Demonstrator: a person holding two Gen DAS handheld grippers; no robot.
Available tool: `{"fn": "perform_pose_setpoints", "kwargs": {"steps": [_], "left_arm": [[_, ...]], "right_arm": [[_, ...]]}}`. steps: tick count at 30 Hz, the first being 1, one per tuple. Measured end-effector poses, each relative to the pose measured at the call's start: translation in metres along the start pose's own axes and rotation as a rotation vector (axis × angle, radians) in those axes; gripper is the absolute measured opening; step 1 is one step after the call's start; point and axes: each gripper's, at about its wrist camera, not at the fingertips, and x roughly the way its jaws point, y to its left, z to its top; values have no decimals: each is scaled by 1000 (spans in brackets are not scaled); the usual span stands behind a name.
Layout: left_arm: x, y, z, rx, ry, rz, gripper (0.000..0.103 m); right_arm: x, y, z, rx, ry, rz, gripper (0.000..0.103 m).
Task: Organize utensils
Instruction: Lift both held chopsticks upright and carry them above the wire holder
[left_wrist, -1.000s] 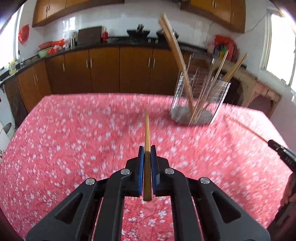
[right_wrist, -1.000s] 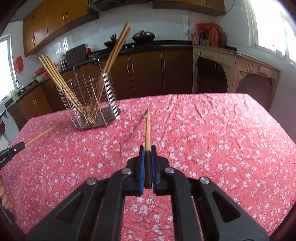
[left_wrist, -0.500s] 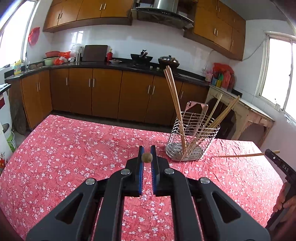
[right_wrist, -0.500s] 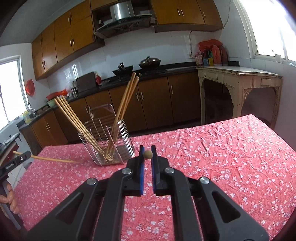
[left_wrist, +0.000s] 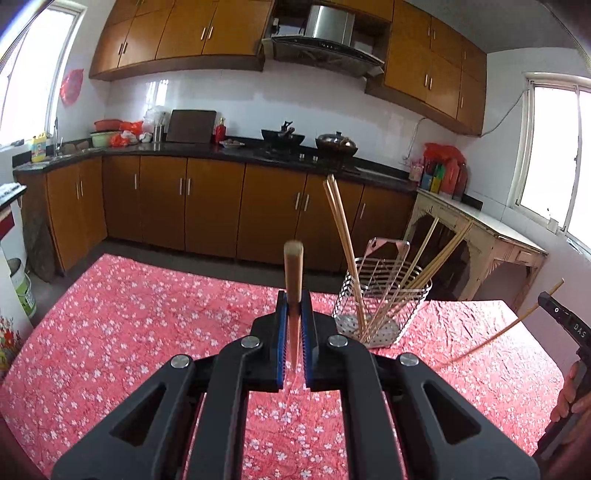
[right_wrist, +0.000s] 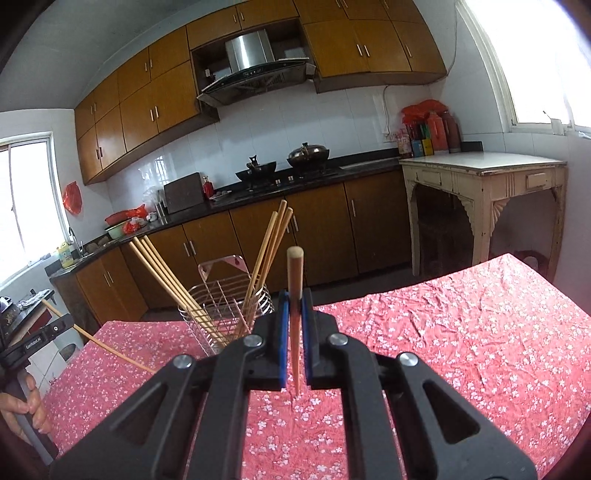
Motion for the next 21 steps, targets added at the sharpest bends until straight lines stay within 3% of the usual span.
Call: {"fn": "perform_pose_setpoints", "kwargs": {"steps": [12,15,21], "left_arm": [[1,-16,29,33,-56,11,7],[-3,-30,54,27,-106,-7,7],[-14,-64,108,-2,-282,-16,7]], "right_arm": [[-2,29,39,-48,-62,59,8],[-5,40,68,-35,-122,90,8],[5,57,113,-27,-227,125,8]]}}
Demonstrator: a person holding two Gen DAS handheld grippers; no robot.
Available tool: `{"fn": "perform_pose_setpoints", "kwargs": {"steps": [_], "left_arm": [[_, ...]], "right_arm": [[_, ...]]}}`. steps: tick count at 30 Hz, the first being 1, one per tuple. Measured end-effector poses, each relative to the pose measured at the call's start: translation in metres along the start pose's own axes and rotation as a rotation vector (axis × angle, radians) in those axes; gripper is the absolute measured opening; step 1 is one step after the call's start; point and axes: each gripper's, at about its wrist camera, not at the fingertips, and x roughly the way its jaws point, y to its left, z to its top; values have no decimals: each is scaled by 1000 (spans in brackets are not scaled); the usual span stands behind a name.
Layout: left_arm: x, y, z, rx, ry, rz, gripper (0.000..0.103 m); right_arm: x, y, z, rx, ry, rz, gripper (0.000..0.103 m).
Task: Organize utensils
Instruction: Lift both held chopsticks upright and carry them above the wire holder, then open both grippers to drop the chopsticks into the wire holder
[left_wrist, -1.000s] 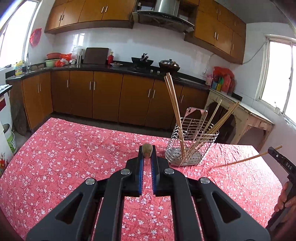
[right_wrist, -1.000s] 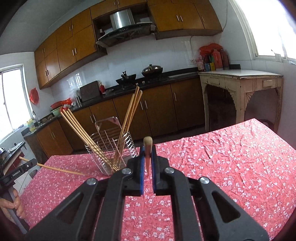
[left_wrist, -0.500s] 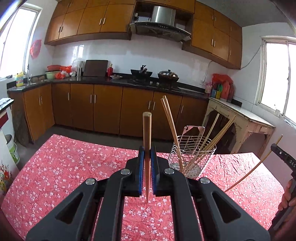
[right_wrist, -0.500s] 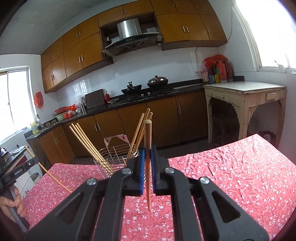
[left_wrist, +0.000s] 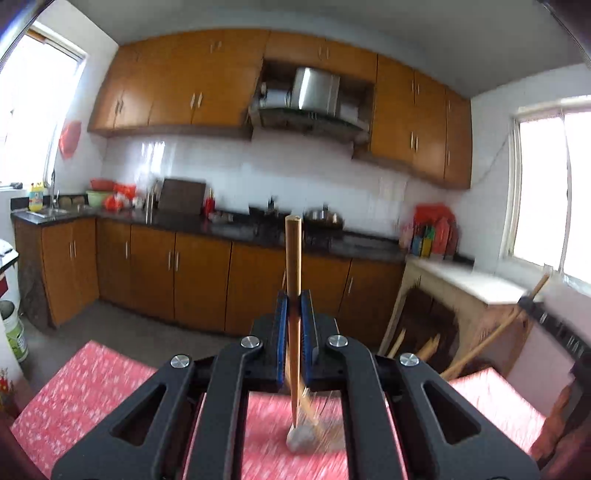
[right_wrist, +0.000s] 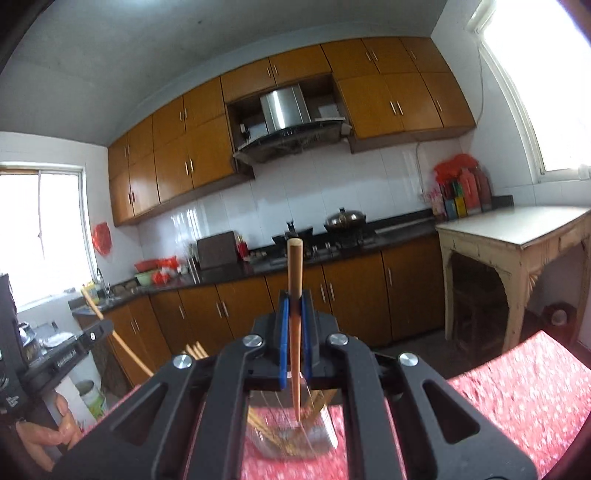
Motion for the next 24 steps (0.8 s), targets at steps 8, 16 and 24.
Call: {"fn": "perform_pose_setpoints", "kwargs": {"steps": [8,16,24], "left_arm": [[50,-15,-8,-81,10,8,7],[82,-7,-48,-94,135,1,7],[100,-7,-62,-84,206,-1,7]], "right_arm": [[56,-4,-13,5,70,19,8],[100,-14,-44,48,202,43,8],[126,-28,-67,116,296,52,8]]}}
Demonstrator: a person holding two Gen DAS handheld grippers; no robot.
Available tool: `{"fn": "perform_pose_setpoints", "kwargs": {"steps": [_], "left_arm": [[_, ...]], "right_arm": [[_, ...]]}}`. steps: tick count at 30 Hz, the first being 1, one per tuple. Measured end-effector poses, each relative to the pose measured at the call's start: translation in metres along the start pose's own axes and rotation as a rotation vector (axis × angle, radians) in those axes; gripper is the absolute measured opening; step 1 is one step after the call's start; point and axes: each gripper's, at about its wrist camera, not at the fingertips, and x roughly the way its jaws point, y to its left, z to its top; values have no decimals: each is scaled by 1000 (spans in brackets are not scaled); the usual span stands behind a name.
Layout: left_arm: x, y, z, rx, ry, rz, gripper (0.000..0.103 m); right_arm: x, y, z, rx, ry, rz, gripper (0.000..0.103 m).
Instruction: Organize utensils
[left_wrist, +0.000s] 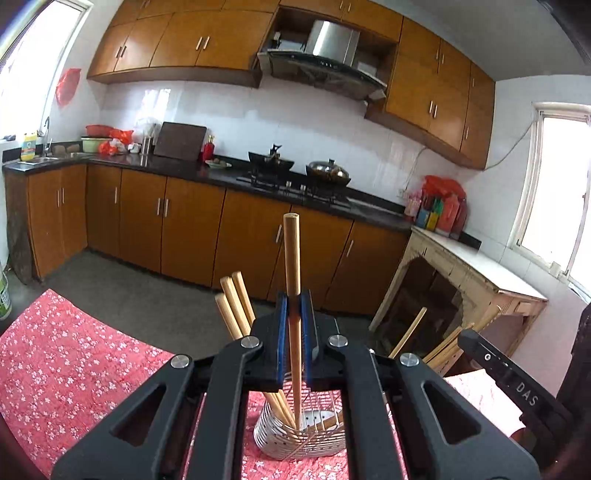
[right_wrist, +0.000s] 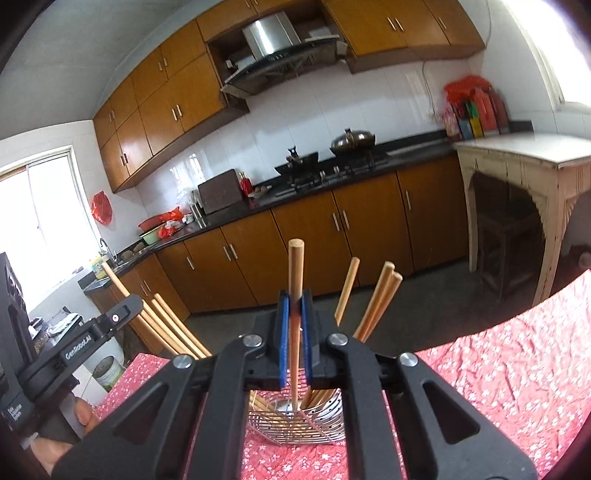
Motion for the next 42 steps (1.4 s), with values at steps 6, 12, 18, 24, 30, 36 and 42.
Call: {"fn": "perform_pose_setpoints", "kwargs": {"steps": [6,12,18,24,30,36,42], "left_arm": [[10,1,-2,1,43,17,8],[-3,2,5,9,12,39,53],[-23,8,11,6,-5,39,54],[-48,14,14,5,-23,48,55],[-75,25,7,21,-35,64,58],[-106,42,-8,66,-43,94,65],[-137,50,-43,141,-38,100,84]], "right_arm": [[17,-5,-2,9,34,-37,12],[5,-10,-1,8,8,-78,33],[-20,-6,4,-22,-46,-125,48],[-53,3,2,-55,-81,-144,53],[-88,13,-10,-78,-100,-137,61],[-127,25,-39,-105,-117,-135,78],[-165,34,-79,-115,-137,-116,99]]}}
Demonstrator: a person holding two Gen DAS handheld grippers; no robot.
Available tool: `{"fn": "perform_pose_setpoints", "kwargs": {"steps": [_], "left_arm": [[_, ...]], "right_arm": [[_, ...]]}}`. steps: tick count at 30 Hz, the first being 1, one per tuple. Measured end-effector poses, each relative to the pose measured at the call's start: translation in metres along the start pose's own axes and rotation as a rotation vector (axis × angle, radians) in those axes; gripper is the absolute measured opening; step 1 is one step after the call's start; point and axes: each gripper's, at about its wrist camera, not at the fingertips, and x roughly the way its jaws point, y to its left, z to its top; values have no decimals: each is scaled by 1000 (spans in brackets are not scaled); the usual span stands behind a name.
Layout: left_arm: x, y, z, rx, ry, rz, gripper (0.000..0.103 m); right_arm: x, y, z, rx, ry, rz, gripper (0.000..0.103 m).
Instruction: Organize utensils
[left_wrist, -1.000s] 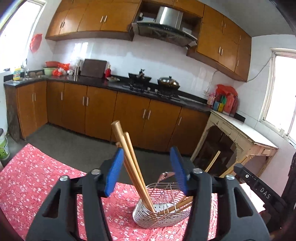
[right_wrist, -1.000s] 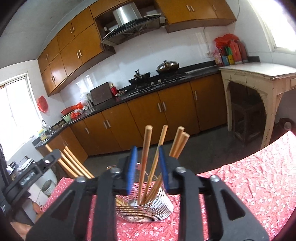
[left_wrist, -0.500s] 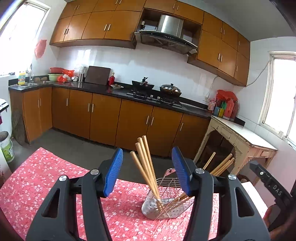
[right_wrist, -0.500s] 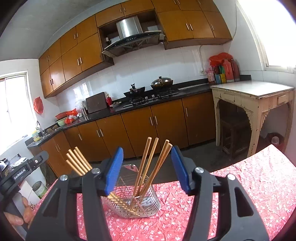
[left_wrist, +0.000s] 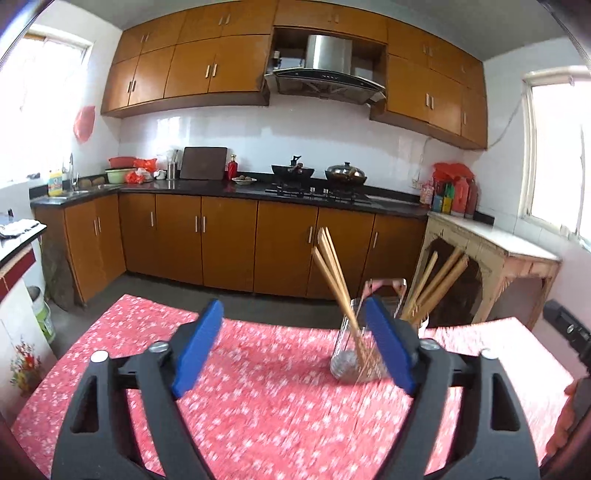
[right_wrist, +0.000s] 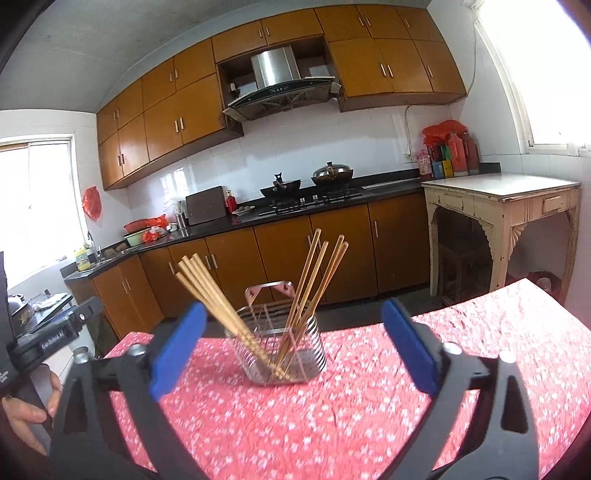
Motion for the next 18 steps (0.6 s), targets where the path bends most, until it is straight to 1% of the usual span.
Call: {"fn": "perform_pose_setpoints", "kwargs": {"steps": [2,6,10,15,18], "left_arm": [[-8,0,-13,19,10,-9,93],[-20,-3,-39,58,24,-9,101],[-32,-5,-62,79,32,-8,101],[-53,-7,-83,87,-20,31,101],[-62,-12,-92,111,-54,56,101]], "right_arm": [[-11,5,-12,-9,-3,-2,99],[-27,16,-38,-49,0,-33,99],[-40,28,-60,-107,-4,-68,99],[-51,37,-79,-165,-9,-102,99],[-53,38,-89,-175,2,-101,99]]}}
